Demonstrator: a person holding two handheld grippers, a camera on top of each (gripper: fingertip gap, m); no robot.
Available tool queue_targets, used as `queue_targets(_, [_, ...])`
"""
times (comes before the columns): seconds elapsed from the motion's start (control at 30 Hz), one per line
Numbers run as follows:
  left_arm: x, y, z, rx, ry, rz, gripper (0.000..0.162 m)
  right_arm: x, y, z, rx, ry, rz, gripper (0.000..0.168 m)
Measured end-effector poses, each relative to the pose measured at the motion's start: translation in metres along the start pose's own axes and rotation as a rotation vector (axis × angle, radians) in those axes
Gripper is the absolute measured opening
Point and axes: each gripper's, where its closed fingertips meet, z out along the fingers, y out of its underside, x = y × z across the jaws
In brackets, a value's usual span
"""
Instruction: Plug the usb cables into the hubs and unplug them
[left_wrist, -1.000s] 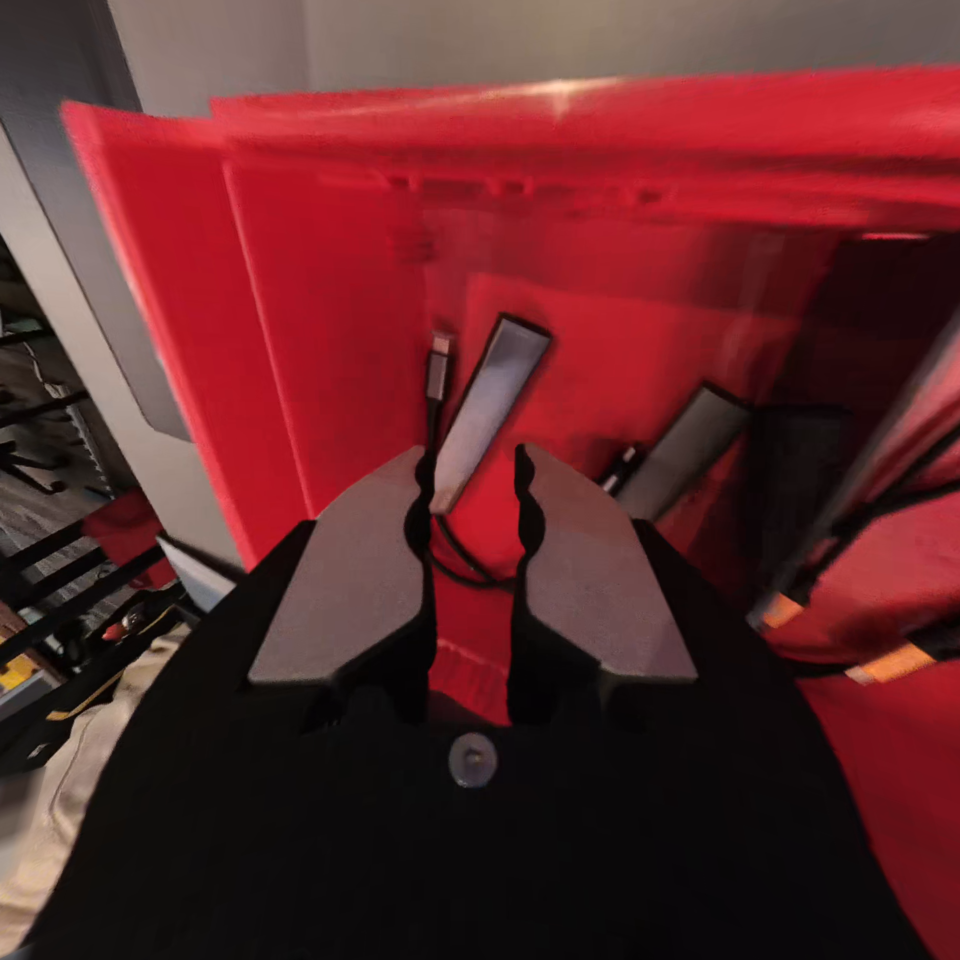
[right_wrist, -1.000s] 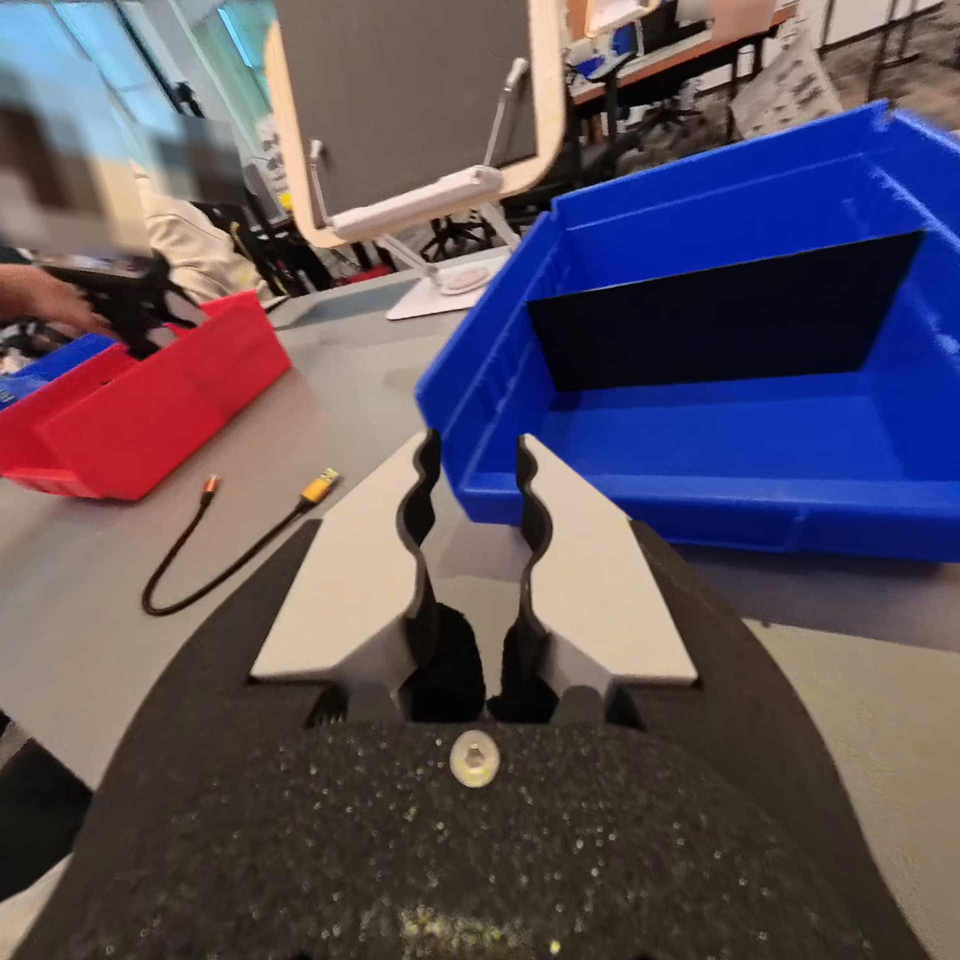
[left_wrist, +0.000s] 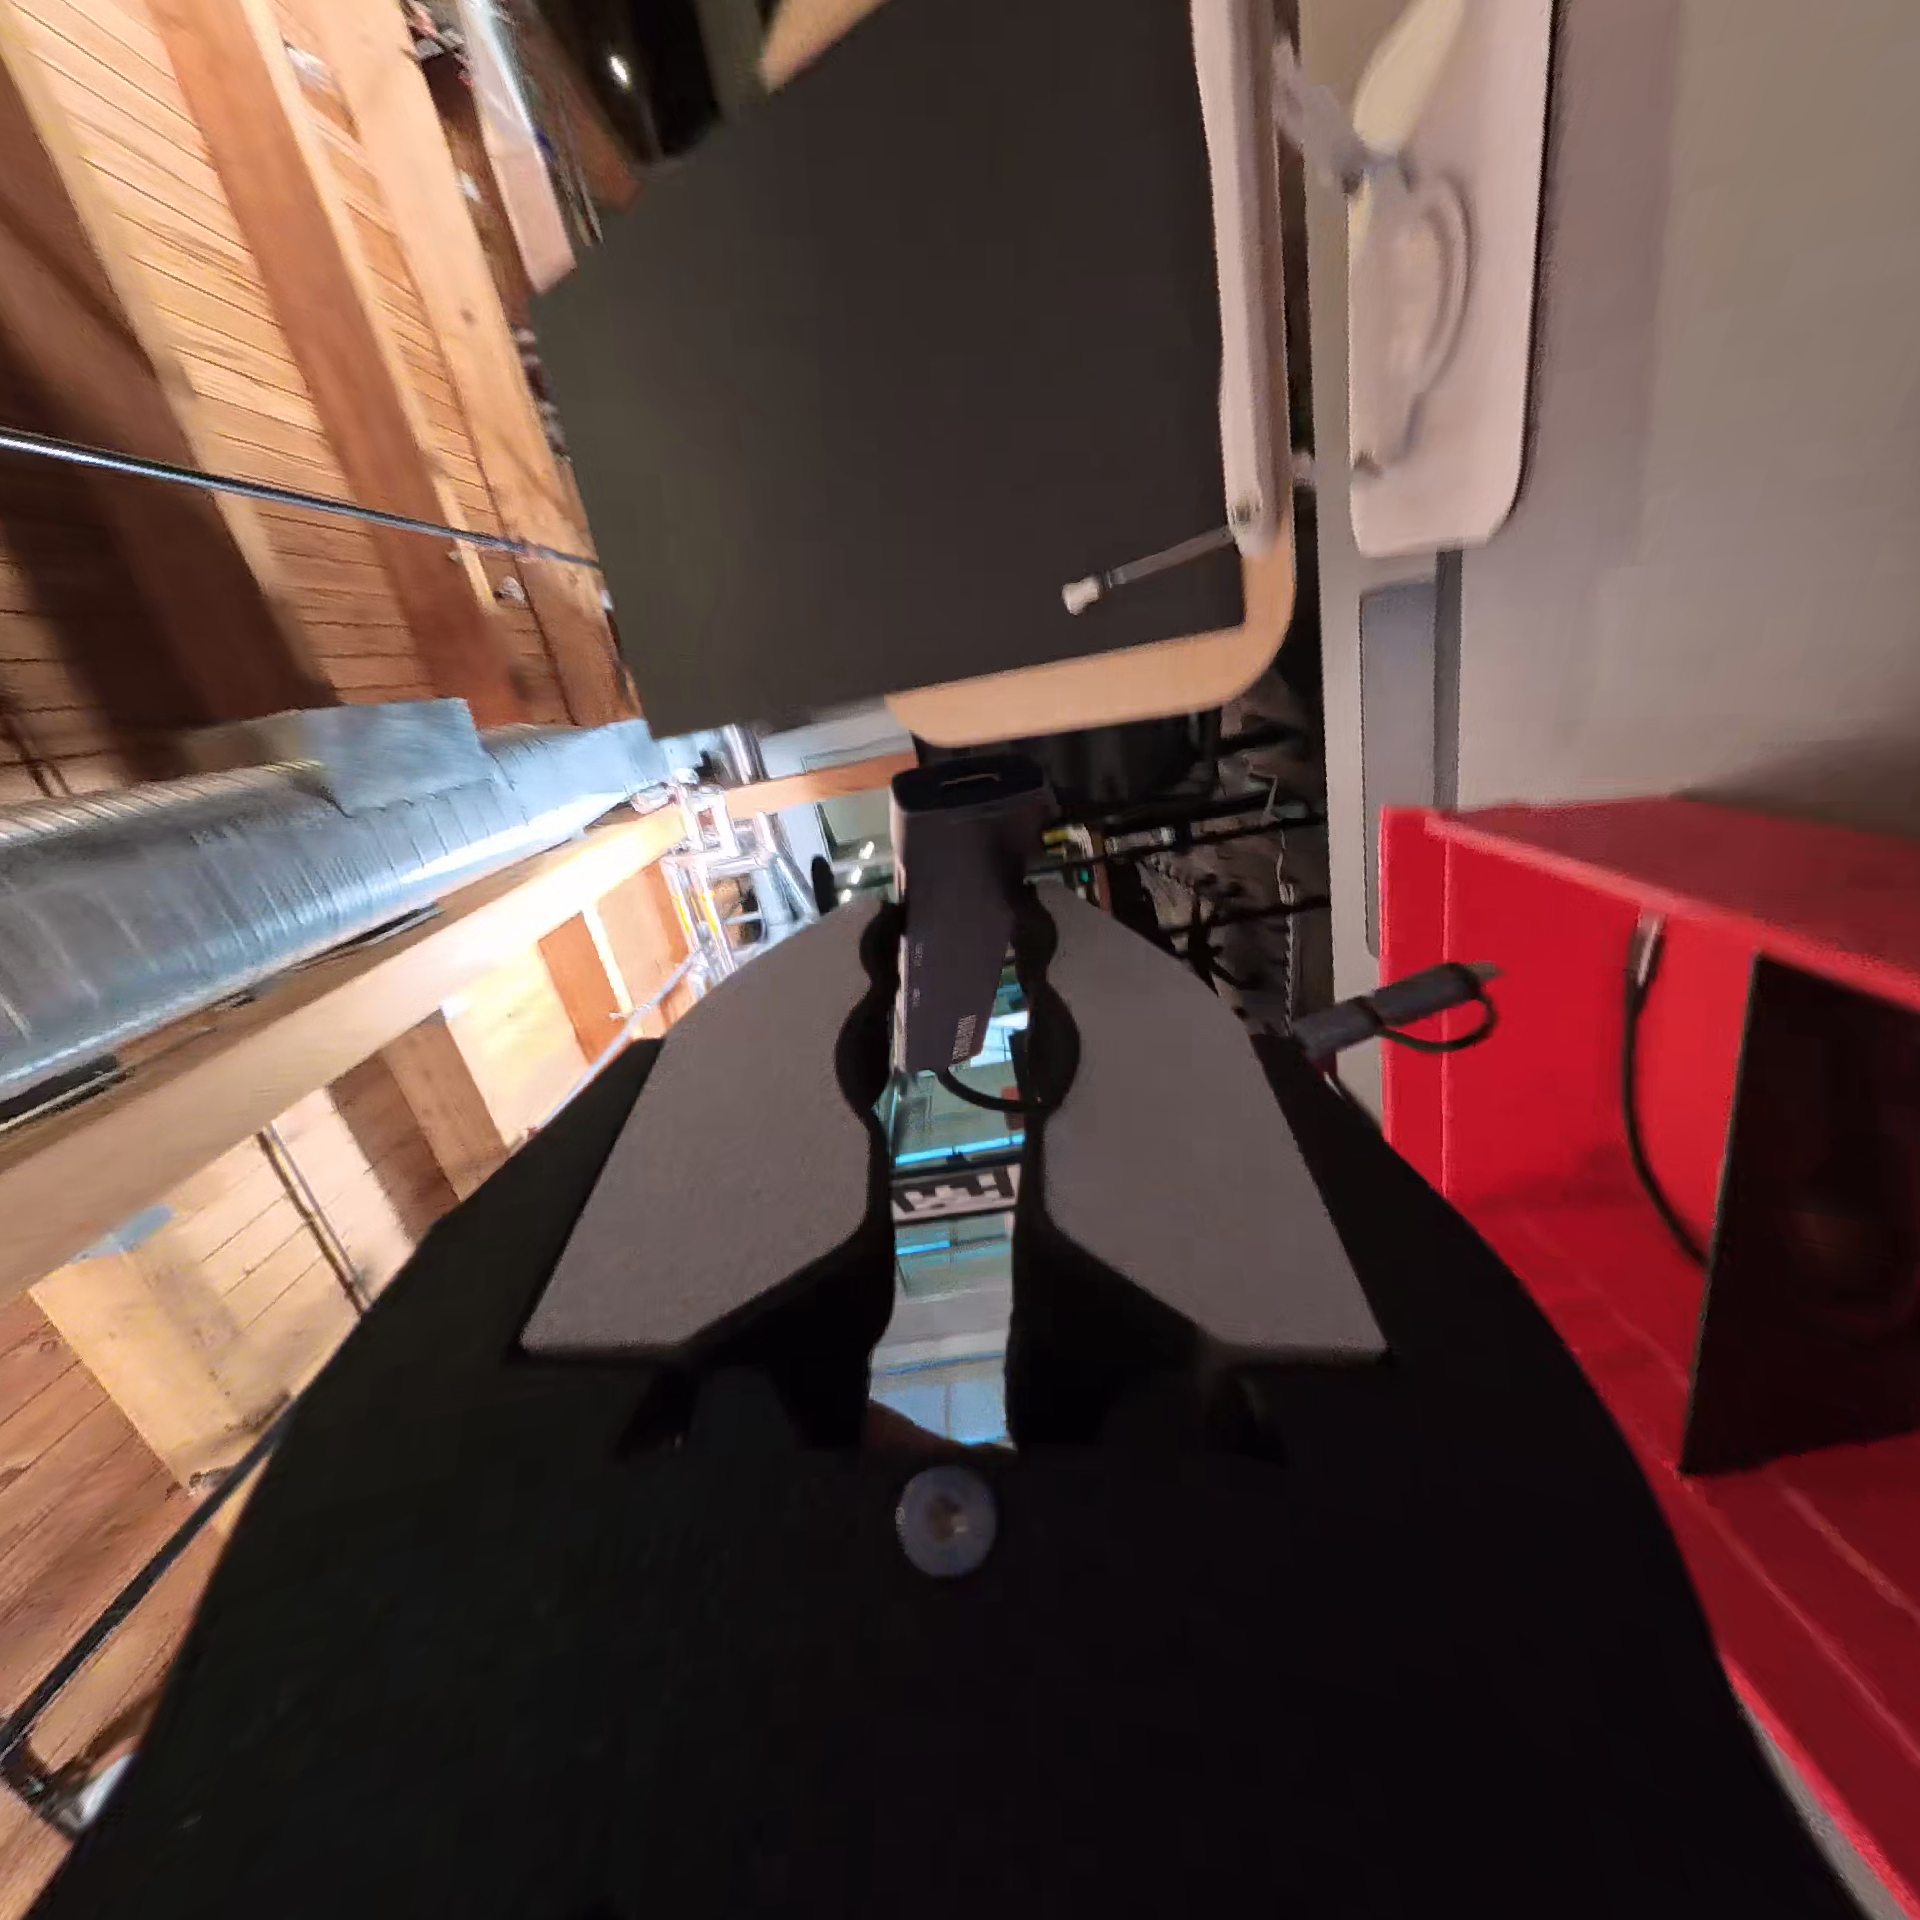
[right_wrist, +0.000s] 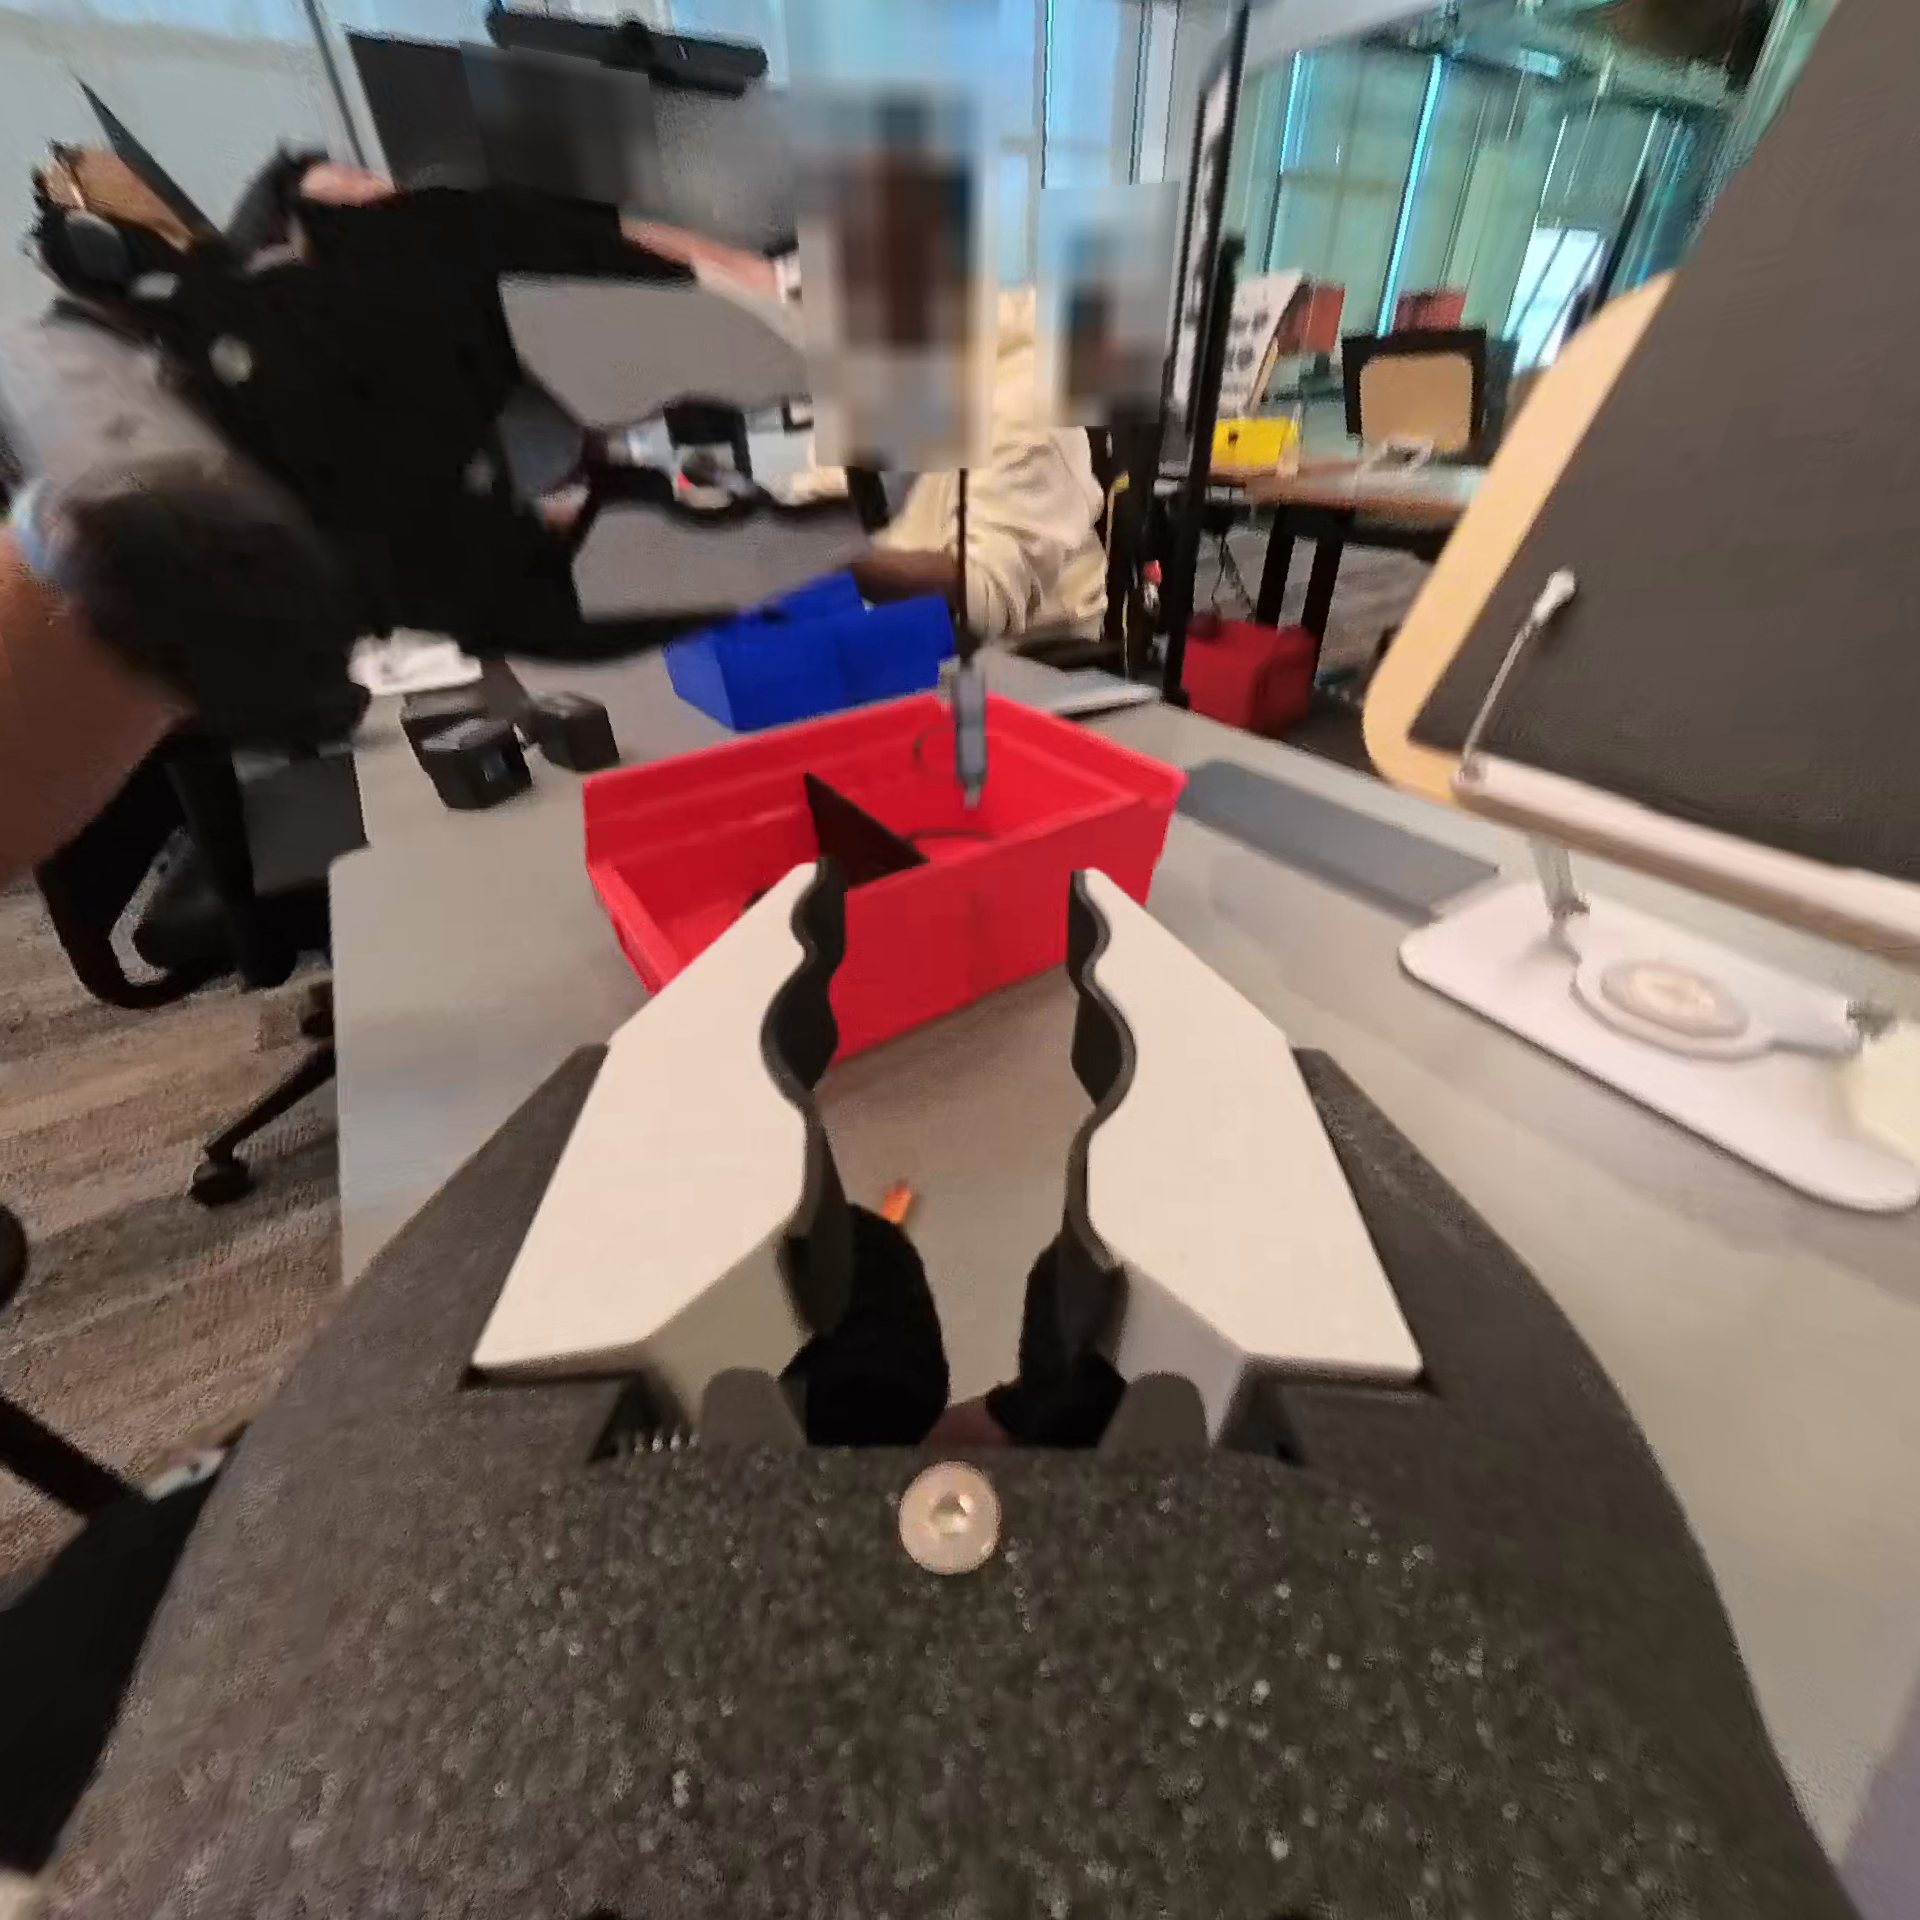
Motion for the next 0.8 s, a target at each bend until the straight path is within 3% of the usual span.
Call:
queue_targets(0.1, [-0.005, -0.049, -0.022, 0.061, -0.024, -0.013, 0.021, -0.009, -0.023, 0.007, 0.054, 0.050, -0.037, 0.037])
queue_targets(0.2, [-0.002, -0.086, -0.036, 0.088, -0.057, 0.000, 0.021, -0.012, -0.022, 0.004, 0.042, 0.092, -0.040, 0.034])
queue_targets(0.3, [0.011, -0.117, -0.044, 0.129, -0.052, -0.002, 0.021, -0.021, -0.021, -0.007, 0.082, 0.054, -0.011, 0.020])
queue_targets(0.43, [0.026, -0.144, -0.051, 0.151, -0.038, -0.020, 0.020, -0.015, -0.003, -0.019, 0.029, 0.080, -0.064, 0.008])
queue_targets(0.53, [0.036, -0.154, -0.056, 0.196, 0.016, -0.144, 0.021, -0.018, 0.008, -0.027, 0.001, 0.032, -0.114, 0.007])
queue_targets(0.67, [0.042, -0.153, -0.070, 0.225, 0.119, -0.540, 0.016, 0.009, 0.029, -0.039, -0.056, 0.048, -0.092, 0.007])
queue_targets(0.73, [0.053, -0.161, -0.082, 0.301, 0.280, -0.915, 0.019, 0.023, 0.030, -0.048, 0.002, 0.009, 0.052, 0.007])
queue_targets(0.8, [0.068, -0.184, -0.095, 0.444, 0.541, -1.318, 0.023, 0.030, 0.026, -0.056, 0.072, -0.058, 0.177, 0.007])
